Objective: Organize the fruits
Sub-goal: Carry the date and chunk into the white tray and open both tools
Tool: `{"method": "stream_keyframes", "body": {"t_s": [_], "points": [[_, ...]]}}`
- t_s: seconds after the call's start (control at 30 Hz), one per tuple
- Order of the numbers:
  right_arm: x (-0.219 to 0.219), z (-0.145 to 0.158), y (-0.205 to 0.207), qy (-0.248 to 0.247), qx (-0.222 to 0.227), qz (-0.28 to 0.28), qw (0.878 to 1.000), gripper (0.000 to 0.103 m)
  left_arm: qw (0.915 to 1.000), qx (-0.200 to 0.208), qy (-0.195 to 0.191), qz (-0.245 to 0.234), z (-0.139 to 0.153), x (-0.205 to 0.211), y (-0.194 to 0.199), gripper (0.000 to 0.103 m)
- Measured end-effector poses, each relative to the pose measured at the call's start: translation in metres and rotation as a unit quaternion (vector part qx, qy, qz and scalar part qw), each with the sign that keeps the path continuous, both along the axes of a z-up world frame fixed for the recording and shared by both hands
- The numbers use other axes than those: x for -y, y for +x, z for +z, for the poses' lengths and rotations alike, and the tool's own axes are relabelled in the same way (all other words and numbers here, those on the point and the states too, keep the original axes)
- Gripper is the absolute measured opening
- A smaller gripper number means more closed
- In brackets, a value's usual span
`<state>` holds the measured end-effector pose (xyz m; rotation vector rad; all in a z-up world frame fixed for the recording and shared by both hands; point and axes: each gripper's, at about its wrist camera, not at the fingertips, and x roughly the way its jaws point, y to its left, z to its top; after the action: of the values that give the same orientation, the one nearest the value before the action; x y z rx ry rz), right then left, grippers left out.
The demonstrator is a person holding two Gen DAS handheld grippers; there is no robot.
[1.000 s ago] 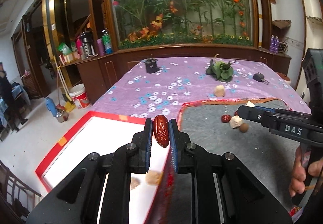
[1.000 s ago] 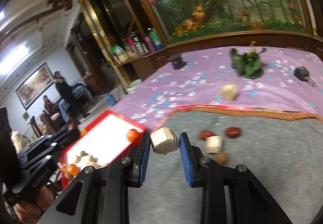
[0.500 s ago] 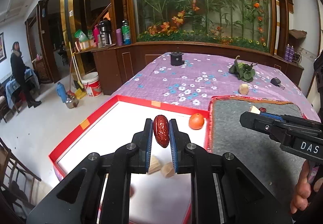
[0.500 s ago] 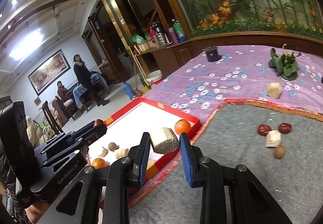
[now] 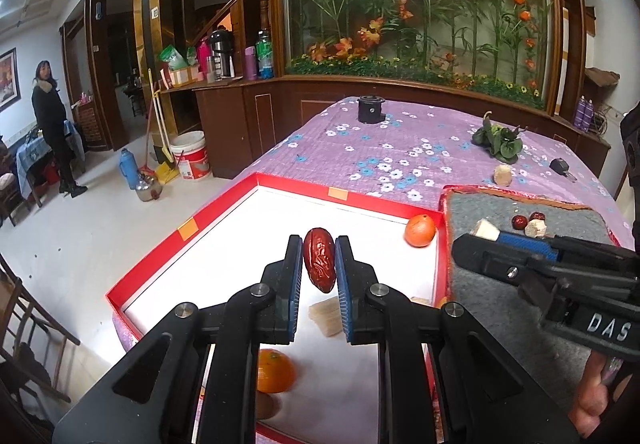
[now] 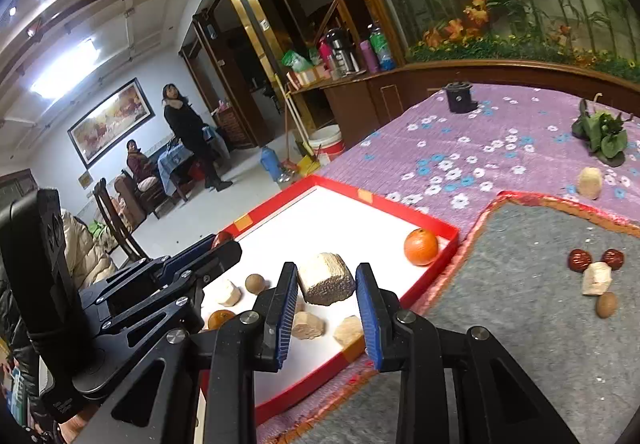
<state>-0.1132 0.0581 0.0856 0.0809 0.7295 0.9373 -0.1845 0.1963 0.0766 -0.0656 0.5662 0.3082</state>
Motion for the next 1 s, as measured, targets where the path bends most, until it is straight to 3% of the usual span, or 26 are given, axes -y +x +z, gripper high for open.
{"method": "stream_keyframes", "body": {"t_s": [0.3, 1.0], "points": [[-0.03, -0.02, -0.004, -0.019, -0.016, 0.025, 0.999, 0.028, 0.9999, -0.011, -0.007, 0.01, -0.01, -0.012, 0.004, 0.015], [-0.054, -0.045, 0.007, -0.044, -0.038, 0.03, 0.998, 0.028, 0.9988, -0.041, -0.008, 0.024, -0.032, -0.027, 0.014, 0.015]]}}
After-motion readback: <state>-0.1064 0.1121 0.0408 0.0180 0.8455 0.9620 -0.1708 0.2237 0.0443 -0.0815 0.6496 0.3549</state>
